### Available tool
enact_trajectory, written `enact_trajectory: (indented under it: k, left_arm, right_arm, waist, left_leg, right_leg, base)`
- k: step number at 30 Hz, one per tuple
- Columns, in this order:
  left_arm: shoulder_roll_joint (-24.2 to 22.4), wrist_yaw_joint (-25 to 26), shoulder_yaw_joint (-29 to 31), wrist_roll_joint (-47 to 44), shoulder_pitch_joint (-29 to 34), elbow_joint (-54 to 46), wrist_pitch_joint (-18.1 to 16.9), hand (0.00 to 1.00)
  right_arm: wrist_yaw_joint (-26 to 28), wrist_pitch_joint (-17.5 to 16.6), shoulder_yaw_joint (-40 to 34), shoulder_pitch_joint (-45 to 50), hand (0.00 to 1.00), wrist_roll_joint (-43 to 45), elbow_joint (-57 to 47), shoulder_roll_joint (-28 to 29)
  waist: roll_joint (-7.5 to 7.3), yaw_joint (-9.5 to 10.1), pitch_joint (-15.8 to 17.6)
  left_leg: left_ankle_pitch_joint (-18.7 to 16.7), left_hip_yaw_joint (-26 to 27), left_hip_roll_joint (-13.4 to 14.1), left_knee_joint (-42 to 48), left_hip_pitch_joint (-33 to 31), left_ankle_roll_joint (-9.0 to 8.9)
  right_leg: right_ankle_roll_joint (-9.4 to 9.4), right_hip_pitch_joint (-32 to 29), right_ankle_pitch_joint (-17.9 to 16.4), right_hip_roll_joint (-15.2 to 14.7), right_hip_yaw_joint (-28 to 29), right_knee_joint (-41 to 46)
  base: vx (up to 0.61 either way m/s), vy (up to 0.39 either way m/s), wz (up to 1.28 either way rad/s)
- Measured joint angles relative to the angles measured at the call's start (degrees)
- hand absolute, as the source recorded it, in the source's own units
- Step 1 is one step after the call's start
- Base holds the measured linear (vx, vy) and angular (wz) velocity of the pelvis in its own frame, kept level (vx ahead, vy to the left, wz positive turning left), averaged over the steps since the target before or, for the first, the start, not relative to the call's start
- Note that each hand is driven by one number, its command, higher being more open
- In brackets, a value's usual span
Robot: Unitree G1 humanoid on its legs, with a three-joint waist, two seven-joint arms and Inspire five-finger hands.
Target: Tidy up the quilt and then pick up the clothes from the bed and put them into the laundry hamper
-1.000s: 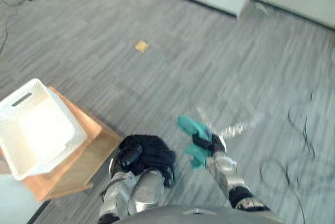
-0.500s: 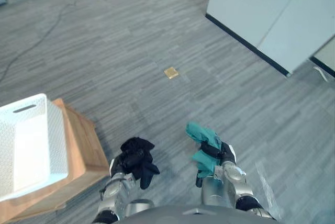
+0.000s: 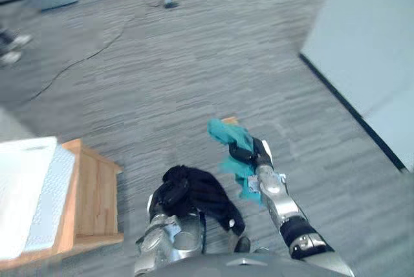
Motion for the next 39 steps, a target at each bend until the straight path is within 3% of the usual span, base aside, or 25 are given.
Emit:
enact_trajectory:
  k: [1, 2, 4, 5, 6, 7, 9, 10, 12, 14, 16, 18, 19, 20, 21, 22, 23, 25, 27, 29, 31, 32, 33, 34, 39]
  left_arm:
    - [0.0, -1.2, -2.8, 0.1, 2.2, -4.9, -0.1, 0.0]
    - [-0.1, -1.4, -3.2, 0.1, 2.9, -5.8, -0.1, 0.0]
    - [-0.2, -1.5, -3.0, 0.4, 4.2, -6.0, 0.1, 0.0]
    - [-0.2, -1.6, -2.7, 0.4, 4.7, -6.0, 0.2, 0.0]
    - [-0.2, -1.5, -1.8, 0.6, 5.2, -6.0, 1.0, 0.0]
    - [0.3, -1.6, -0.2, 1.1, 5.8, -6.0, 1.8, 0.0]
    - [0.4, -1.6, 1.9, 2.9, 6.9, -8.5, 2.6, 0.0]
    - [0.4, -1.6, 2.5, 3.2, 8.1, -10.9, 2.4, 0.0]
    - [2.2, -1.4, 2.9, 4.7, 9.2, -15.1, 2.0, 0.0]
    - [3.7, -1.3, 2.4, 4.7, 8.2, -18.7, 1.3, 0.0]
    - [2.9, -1.0, 3.2, 4.7, 7.0, -20.2, 1.2, 0.0]
    - [2.1, 0.1, 4.8, 4.7, 7.8, -25.9, 1.2, 0.0]
    - [1.7, 0.2, 4.9, 4.6, 7.6, -27.0, 1.1, 0.0]
    - [1.6, 0.7, 4.0, 4.3, 5.9, -28.4, 1.1, 0.0]
    - [1.6, 0.7, 3.3, 4.3, 5.5, -29.2, 1.1, 0.0]
    - [1.8, 0.7, 2.2, 4.3, 5.4, -31.7, 1.1, 0.0]
    - [-0.2, 0.8, 1.1, 4.1, 5.3, -32.3, 1.1, 0.0]
    - [-0.4, 0.6, 1.0, 4.0, 6.8, -35.3, 1.0, 0.0]
    - [-0.6, 0.8, 1.0, 4.0, 6.9, -36.7, 1.0, 0.0]
    - [-0.6, 0.8, 0.5, 3.8, 6.9, -38.1, 0.9, 0.0]
    - [-0.6, 0.8, 0.2, 2.2, 7.0, -39.5, 0.8, 0.0]
    - [-0.6, 0.9, 0.1, 1.8, 6.9, -39.5, 0.3, 0.0]
    - [-0.6, 0.9, 0.1, 1.6, 6.9, -39.4, -0.1, 0.0]
    - [-0.7, 1.1, 0.4, 1.2, 6.9, -39.5, -0.2, 0.0]
    - [-0.7, 1.1, 0.9, -0.1, 6.8, -39.0, -0.3, 0.0]
  right_arm:
    - [-0.3, 0.0, -0.4, -0.1, 0.0, 0.0, -0.2, -1.1]
    - [-0.6, 0.0, -0.6, -0.1, 0.0, 0.0, -0.2, -1.4]
    - [-2.0, 0.0, -2.5, 0.0, 0.0, 0.2, -1.1, -1.8]
    - [-2.4, 0.0, -2.8, 0.2, 0.0, 0.2, -1.8, -1.8]
    - [-2.9, 0.0, -4.8, 1.1, 0.0, 0.2, -3.3, -2.3]
    - [-1.3, 0.6, -6.0, 0.9, 0.0, 0.2, -3.4, -4.6]
    - [3.6, 1.3, -8.3, 0.8, 0.0, 5.5, -5.3, -11.4]
    - [5.2, 1.3, -9.7, 0.3, 0.0, 10.8, -6.5, -18.5]
    - [4.8, 1.3, -13.8, -2.5, 0.0, 14.4, -6.4, -25.7]
    - [2.0, -3.2, -18.5, 1.0, 0.0, 22.2, -13.5, -28.5]
    - [0.9, -6.2, -19.6, 12.0, 0.0, 22.1, -29.6, -21.7]
    - [4.3, -8.5, -9.0, 28.8, 0.0, 10.3, -45.1, -2.5]
    - [5.6, -8.1, -5.9, 31.1, 0.0, 8.6, -45.0, -0.2]
    - [6.9, -5.4, -0.8, 34.6, 0.0, 5.6, -43.9, 2.9]
    - [7.2, -3.9, 0.9, 35.8, 0.0, 4.4, -43.3, 3.9]
    - [7.2, -1.2, 4.1, 37.5, 0.0, 3.9, -43.0, 5.2]
    - [7.0, -0.7, 5.0, 37.5, 0.0, 4.1, -42.9, 3.9]
    - [7.0, -0.7, 5.4, 36.4, 0.0, 4.2, -43.5, 2.6]
    - [5.6, -0.7, 3.9, 35.5, 0.0, 4.2, -45.7, 2.6]
    - [4.0, -1.4, 1.7, 35.3, 0.0, 4.2, -49.3, 2.6]
    - [2.9, -3.4, 0.0, 33.4, 0.0, 4.2, -51.3, 2.6]
    - [2.5, -4.2, -0.5, 31.9, 0.0, 4.2, -51.1, 2.5]
    - [2.4, -4.5, -1.3, 29.8, 0.0, 4.2, -50.6, 1.9]
    - [2.4, -4.4, -1.5, 27.7, 0.0, 4.1, -49.1, 1.2]
    - [3.6, -3.9, -1.7, 25.2, 0.0, 2.2, -44.4, 0.6]
  waist:
    - [-0.85, 0.25, -0.3]
    - [-1.59, 0.6, -0.6]
    - [-3.46, 1.07, -1.6]
    - [-3.51, 0.96, -1.7]
    - [-3.76, 0.91, -1.7]
    - [-3.81, 0.4, -1.8]
    - [-3.97, -1.32, -1.7]
    - [-3.71, -2.9, -1.8]
    - [-3.18, -4.77, -2.0]
    - [-3.14, -6.62, -2.0]
    - [-3.22, -7.73, -2.0]
    - [-3.86, -12.25, -2.4]
    - [-4.24, -12.48, -2.5]
    - [-5.39, -11.61, -2.7]
    - [-5.82, -11.06, -2.8]
    - [-6.81, -10.98, -2.9]
    - [-3.46, -10.33, -2.6]
    - [-1.54, -9.62, -3.0]
    - [-1.85, -9.1, -2.8]
    - [-2.92, -9.2, -2.2]
    - [-4.3, -9.36, -2.2]
    - [-4.39, -9.63, -2.3]
    - [-3.86, -9.81, -2.8]
    - [-4.54, -9.77, -3.5]
    - [-5.64, -9.6, -3.9]
  left_leg:
    - [1.9, 9.6, -1.0, -7.9, 0.1, 4.01]
    - [1.8, 13.6, -1.4, -10.1, 0.5, 6.07]
    - [0.6, 25.5, -4.1, -13.6, 3.0, 13.5]
    - [-0.5, 26.3, -4.8, -13.4, 3.1, 14.94]
    - [-2.9, 23.2, -6.6, -12.3, 3.7, 15.37]
    - [-4.0, 18.9, -8.8, -13.0, 5.8, 15.51]
    - [-4.4, 12.6, -12.3, -15.5, 9.7, 15.79]
    - [-4.4, 7.9, -14.3, -17.6, 12.8, 15.79]
    - [-4.2, 2.0, -15.0, -20.7, 17.4, 15.45]
    - [-4.5, -4.2, -13.9, -21.8, 20.6, 13.74]
    - [-5.3, -9.0, -12.0, -21.8, 21.9, 11.73]
    - [-7.7, -17.9, -8.6, -21.3, 23.6, 6.4]
    - [-8.4, -19.3, -8.0, -21.1, 24.1, 5.33]
    - [-10.3, -21.2, -7.5, -19.2, 24.7, 2.35]
    - [-11.5, -21.9, -7.3, -18.0, 24.7, 0.94]
    - [-14.4, -22.9, -7.2, -14.9, 24.9, -1.24]
    - [-16.4, -22.2, -4.0, -12.2, 25.0, -1.9]
    - [-14.3, -19.7, -1.0, -10.2, 24.8, -3.23]
    - [-11.4, -17.5, 1.1, -5.2, 22.9, -3.45]
    - [-10.9, -11.5, 4.2, 1.9, 19.6, -3.44]
    - [-11.0, 2.9, 8.8, 2.7, 17.7, -2.3]
    - [-9.7, 9.1, 10.2, -0.5, 17.8, -0.47]
    - [-7.9, 14.0, 10.6, -4.7, 18.1, -0.38]
    - [-6.9, 14.9, 8.6, -7.9, 18.4, -2.17]
    - [-6.0, 12.6, 3.9, -11.3, 18.6, -2.34]
  right_leg:
    - [2.15, 2.6, -2.6, -0.9, -7.0, 0.3]
    - [3.03, 3.2, -3.7, -1.6, -9.1, 0.6]
    - [4.4, 5.6, -4.8, -3.4, -15.8, 1.6]
    - [4.42, 6.2, -4.8, -3.6, -16.8, 2.3]
    - [5.55, 7.1, -5.6, -5.0, -17.8, 7.4]
    - [6.34, 5.7, -6.1, -8.9, -17.8, 19.9]
    - [4.25, 1.7, -5.7, -15.1, -15.5, 39.8]
    - [1.72, -2.1, -7.3, -17.5, -11.7, 50.7]
    - [0.76, -9.1, -8.3, -16.5, -2.7, 56.4]
    - [0.97, -18.6, -9.8, -14.1, 5.3, 53.0]
    - [0.29, -23.9, -11.0, -11.1, 10.1, 48.0]
    - [2.55, -28.9, -8.1, -5.1, 22.3, 28.0]
    - [2.88, -29.3, -6.6, -4.5, 25.3, 23.5]
    - [3.09, -29.5, -2.8, -4.6, 30.6, 16.0]
    - [3.47, -29.2, -1.1, -5.2, 32.3, 13.2]
    - [6.87, -27.4, 6.2, -8.0, 32.4, 11.2]
    - [7.39, -26.8, 7.1, -6.5, 28.2, 16.1]
    - [4.72, -26.0, 2.9, -5.9, 24.6, 20.4]
    - [2.97, -22.4, 1.3, -6.3, 20.7, 20.3]
    - [2.68, -16.7, 1.1, -7.5, 16.2, 16.3]
    - [2.83, -12.4, 1.2, -8.9, 11.7, 12.8]
    - [3.15, -11.3, 1.3, -9.3, 10.2, 11.9]
    - [3.68, -11.1, 1.7, -9.5, 9.2, 11.3]
    - [4.97, -11.0, 2.6, -10.5, 9.0, 9.7]
    - [6.56, -7.1, 5.2, -13.3, 6.9, 4.9]
  base:
    - [0.48, -0.008, 2.95]
    - [0.44, -0.004, 2.42]
    - [0.48, 0.047, 1.94]
    - [0.51, 0.103, 1.9]
    - [0.55, 0.103, 1.83]
    - [0.7, 0.128, 2.08]
    - [0.61, 0.08, 1.9]
    - [0.57, -0.006, 2.09]
    - [0.53, -0.045, 1.7]
    - [0.47, -0.079, 1.42]
    - [0.4, -0.138, 1.33]
    - [0.6, -0.365, 1.75]
    - [0.62, -0.456, 1.62]
    - [0.41, -0.345, 1.11]
    - [0.53, -0.468, 1.65]
    - [0.51, -0.492, 1.71]
    - [0.49, -0.482, 1.6]
    - [0.37, -0.364, 0.94]
    - [0.3, -0.345, 1.1]
    - [0.22, -0.268, 1.28]
    - [0.12, -0.109, 1.05]
    - [0.03, 0.06, 0.83]
    - [0.02, 0.147, 0.69]
    - [0.0, 0.166, 0.49]
    - [0.03, 0.159, 0.42]
